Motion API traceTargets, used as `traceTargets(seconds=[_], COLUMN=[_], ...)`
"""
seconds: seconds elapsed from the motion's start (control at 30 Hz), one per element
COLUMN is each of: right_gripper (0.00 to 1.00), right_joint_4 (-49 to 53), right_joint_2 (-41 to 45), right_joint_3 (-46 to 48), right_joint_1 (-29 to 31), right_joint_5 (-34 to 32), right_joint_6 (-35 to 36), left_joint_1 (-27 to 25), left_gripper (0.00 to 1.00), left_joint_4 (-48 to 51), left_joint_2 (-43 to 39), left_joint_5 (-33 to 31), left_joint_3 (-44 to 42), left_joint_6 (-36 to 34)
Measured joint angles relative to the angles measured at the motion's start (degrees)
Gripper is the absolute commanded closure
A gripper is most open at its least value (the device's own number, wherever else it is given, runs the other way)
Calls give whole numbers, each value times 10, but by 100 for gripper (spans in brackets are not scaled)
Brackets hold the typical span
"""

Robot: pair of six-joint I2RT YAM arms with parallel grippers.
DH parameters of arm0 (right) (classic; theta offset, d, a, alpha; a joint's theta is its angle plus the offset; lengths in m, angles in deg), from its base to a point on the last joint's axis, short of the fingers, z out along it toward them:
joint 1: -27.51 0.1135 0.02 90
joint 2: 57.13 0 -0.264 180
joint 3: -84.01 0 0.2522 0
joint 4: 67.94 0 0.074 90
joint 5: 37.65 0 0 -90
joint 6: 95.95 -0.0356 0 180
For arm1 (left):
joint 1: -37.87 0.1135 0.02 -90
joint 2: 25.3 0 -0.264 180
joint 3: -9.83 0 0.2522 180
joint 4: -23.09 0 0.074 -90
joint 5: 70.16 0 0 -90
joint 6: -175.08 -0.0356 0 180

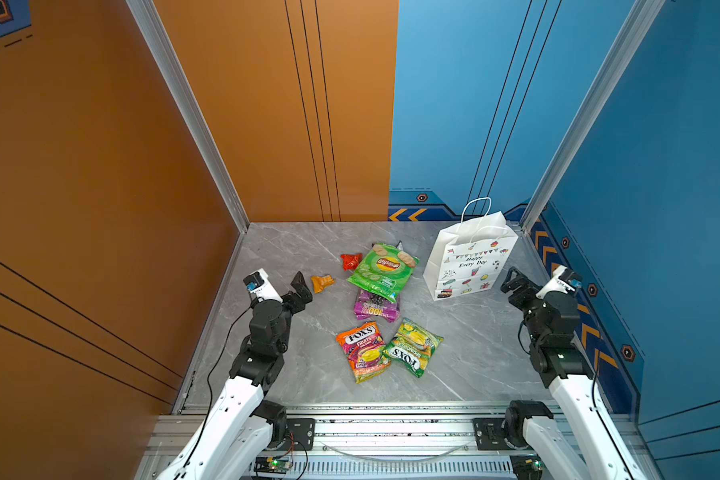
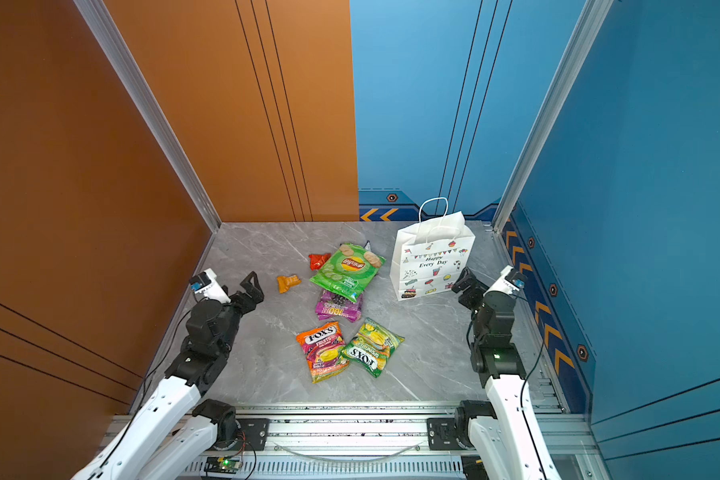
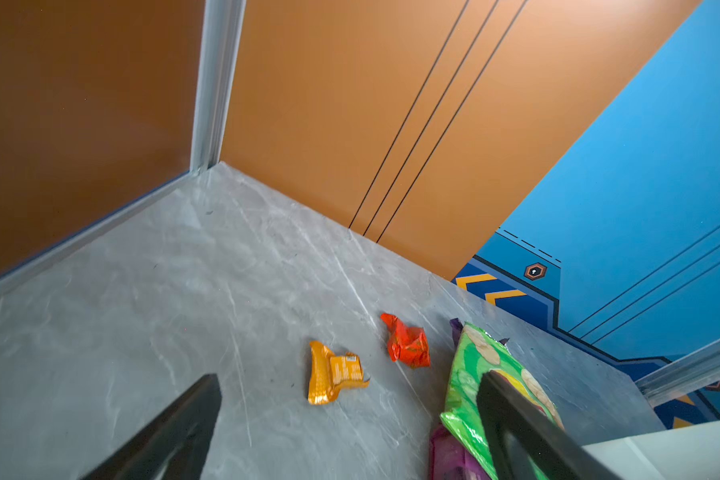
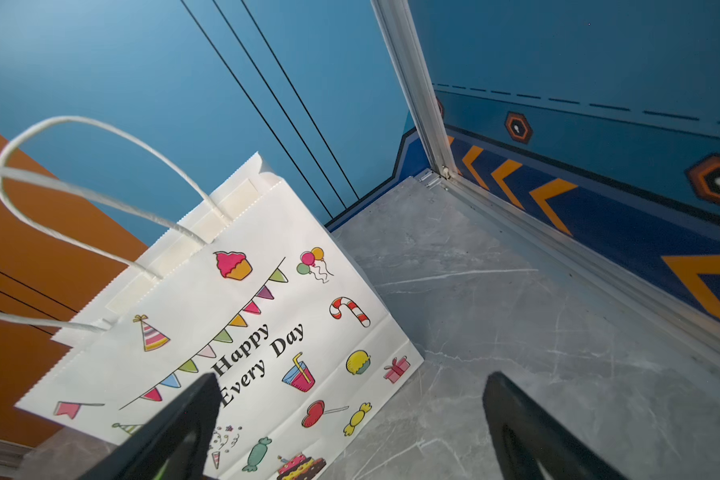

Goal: Place the snacks into the paper bag
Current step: 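Reach the right gripper to the paper bag rim while the left nears the snacks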

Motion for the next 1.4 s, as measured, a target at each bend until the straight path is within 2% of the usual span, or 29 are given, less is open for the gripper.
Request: traceTargets(seconds=[0.07, 0.17, 0.3, 0.37, 0.5, 0.6, 0.7, 0.83, 1.03, 1.23, 1.4], right_gripper=[0, 1, 3, 3, 4, 4, 4, 3, 3, 4, 8], right_joint_4=[52, 119, 184, 208, 232, 249, 264, 285, 324, 363, 384], right_joint_2=[18, 24, 7, -12, -64, -120, -187, -275, -386, -450, -474], right_joint_3=[-10, -40, -103, -143, -217, -275, -331, -400, -483, -526, -537], right_joint_1=[-17, -11, 53, 115, 242, 332, 386, 400, 377, 320, 285], right_joint_5=[30, 57, 46, 16, -68, -158, -238, -309, -376, -379, -358], right_joint_6=[-19, -34, -51, -57, -61, -68, -79, -104, -146, -187, -193], left_joint_1=[7, 14, -3, -36, -139, -189, -222, -257, -295, -310, -325], left_gripper=[2, 2, 2, 2, 2, 2, 2, 2, 2, 2, 2], left_joint_4=[20, 25, 54, 68, 108, 136, 149, 154, 160, 162, 163], left_joint_2=[-42, -96, -60, -22, 44, 50, 44, 23, 5, 32, 45], left_joint_5=[18, 51, 107, 121, 119, 98, 66, 19, -54, -75, -80], left_joint_3=[-11, -38, -23, -6, 20, 24, 24, 19, -2, -2, -2], left_joint_6=[23, 42, 29, 17, -26, -51, -74, -102, -137, -150, -155])
